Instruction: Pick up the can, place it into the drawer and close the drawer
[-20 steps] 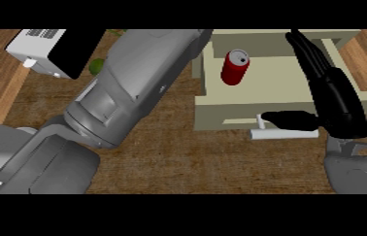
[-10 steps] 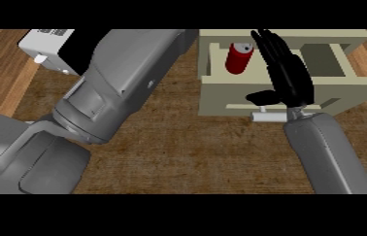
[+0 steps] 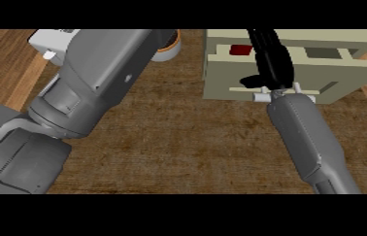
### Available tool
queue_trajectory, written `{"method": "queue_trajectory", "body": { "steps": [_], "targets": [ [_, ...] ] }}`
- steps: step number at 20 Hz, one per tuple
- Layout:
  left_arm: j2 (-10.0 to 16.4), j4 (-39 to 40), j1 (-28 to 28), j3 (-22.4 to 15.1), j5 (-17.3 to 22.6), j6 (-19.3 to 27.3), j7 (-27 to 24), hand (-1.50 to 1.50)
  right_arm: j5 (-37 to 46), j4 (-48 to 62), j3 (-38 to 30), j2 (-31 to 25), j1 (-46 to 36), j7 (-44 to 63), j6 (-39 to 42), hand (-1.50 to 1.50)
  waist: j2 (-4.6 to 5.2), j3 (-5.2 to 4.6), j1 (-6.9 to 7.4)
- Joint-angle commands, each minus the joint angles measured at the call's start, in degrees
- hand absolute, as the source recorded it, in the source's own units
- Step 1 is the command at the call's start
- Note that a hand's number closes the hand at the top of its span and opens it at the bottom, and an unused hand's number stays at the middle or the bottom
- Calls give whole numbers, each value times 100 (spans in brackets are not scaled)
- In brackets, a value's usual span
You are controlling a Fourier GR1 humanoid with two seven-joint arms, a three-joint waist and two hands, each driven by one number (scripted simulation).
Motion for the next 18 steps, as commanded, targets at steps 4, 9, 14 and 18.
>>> {"method": "queue_trajectory", "body": {
  "steps": [4,9,14,18],
  "targets": [
    [334,-704,556,-116,-116,-112,314,-150,222,1523,-424,17,-994,-99,-888,-150,-4,0,160],
    [580,-1103,813,-146,-153,-269,411,-150,419,2374,-545,110,-1709,11,-1304,-150,32,-1,291],
    [820,-1343,921,-139,-185,-340,617,-150,345,2873,-783,-170,-2432,-49,-1236,-150,80,2,321],
    [727,-1792,1309,-236,-214,-250,640,-150,335,3104,-840,-89,-2621,-126,-1411,-150,77,2,421]
  ]
}}
